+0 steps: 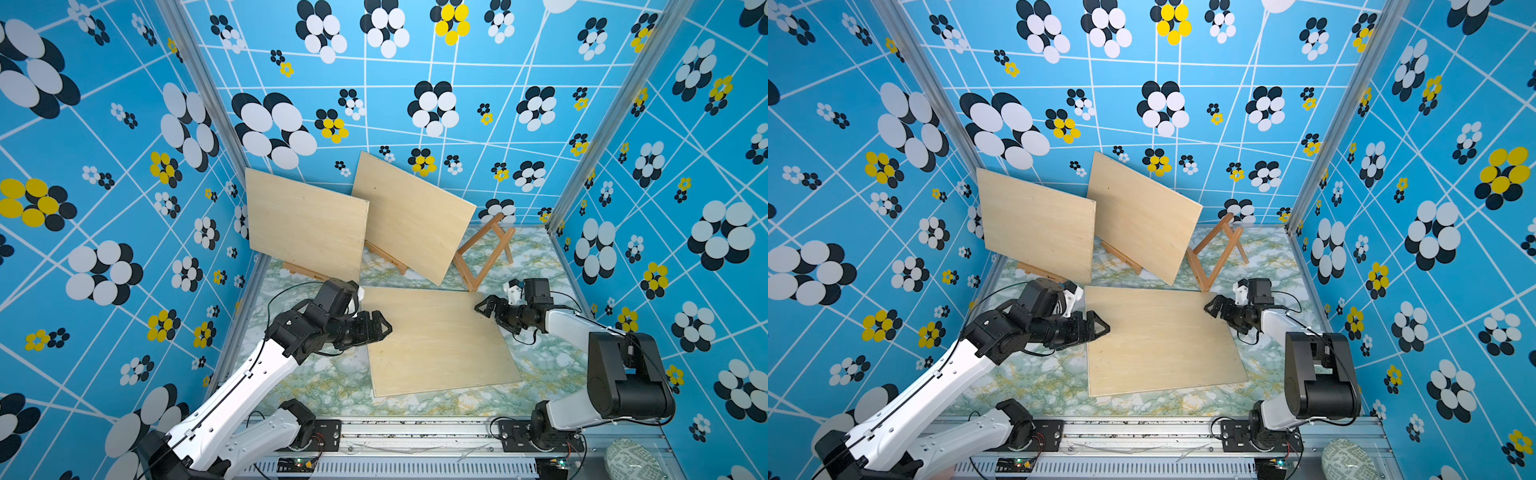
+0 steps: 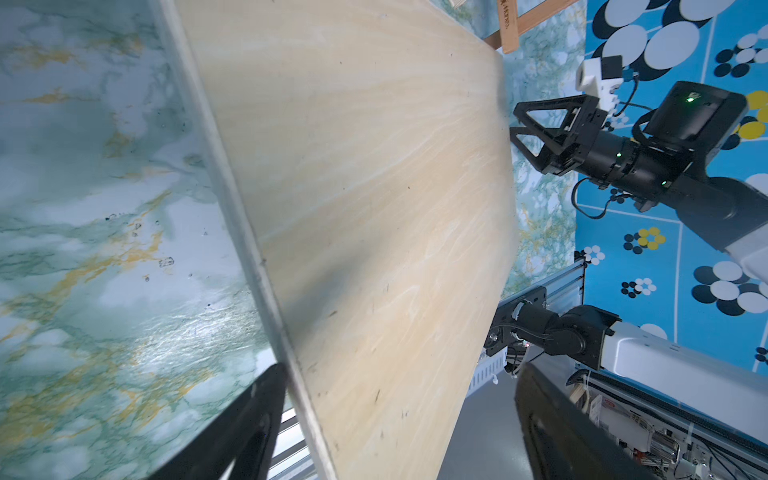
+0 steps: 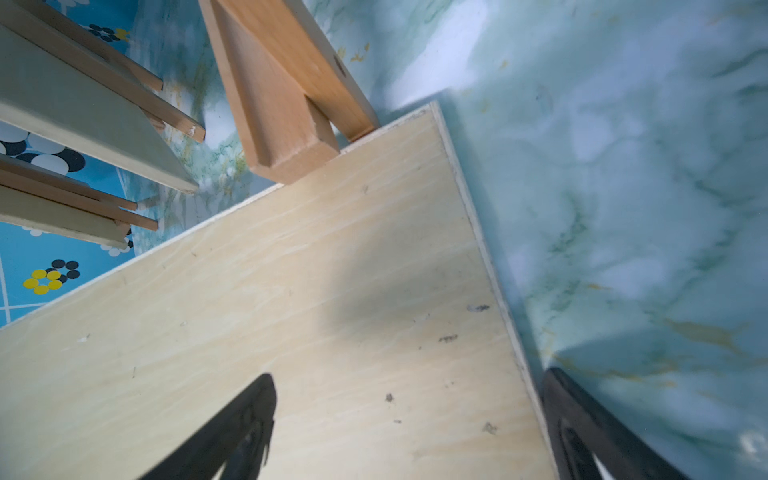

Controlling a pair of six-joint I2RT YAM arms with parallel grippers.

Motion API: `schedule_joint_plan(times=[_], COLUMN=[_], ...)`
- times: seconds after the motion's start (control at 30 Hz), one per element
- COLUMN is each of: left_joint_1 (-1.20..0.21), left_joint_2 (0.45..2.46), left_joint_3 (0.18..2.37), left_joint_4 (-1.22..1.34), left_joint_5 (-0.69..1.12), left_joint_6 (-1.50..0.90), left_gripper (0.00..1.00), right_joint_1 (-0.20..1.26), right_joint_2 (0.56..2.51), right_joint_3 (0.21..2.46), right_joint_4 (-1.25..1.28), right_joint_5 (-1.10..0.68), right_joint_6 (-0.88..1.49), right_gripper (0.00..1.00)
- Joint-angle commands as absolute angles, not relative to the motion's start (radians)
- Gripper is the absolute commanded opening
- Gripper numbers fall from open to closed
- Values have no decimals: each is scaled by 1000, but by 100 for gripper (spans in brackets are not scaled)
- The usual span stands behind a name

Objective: Assemble the easel
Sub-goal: Pick up the drawing board from the center of the board.

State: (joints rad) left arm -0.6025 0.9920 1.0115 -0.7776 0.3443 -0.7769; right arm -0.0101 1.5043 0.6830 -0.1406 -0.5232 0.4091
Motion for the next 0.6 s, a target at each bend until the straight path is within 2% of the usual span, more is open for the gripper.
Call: schedule_joint_plan(times=[0.0,0.57], left_joint_1=[-652,-670], left_joint_2=[1009,1017], left_joint_3=[1066,1069], left_joint_4=[-350,-311], left_joint_5=[567,555], left_joint_6=[-759,-771], left_gripper=[88,88], right_joint_1=[61,61], right_joint_2=[1515,1480], right_joint_3=[609,597], right_joint_4=[-428,-427], right_joint_5=[-880,-884], right_joint_6=[537,545], right_gripper=[99,99])
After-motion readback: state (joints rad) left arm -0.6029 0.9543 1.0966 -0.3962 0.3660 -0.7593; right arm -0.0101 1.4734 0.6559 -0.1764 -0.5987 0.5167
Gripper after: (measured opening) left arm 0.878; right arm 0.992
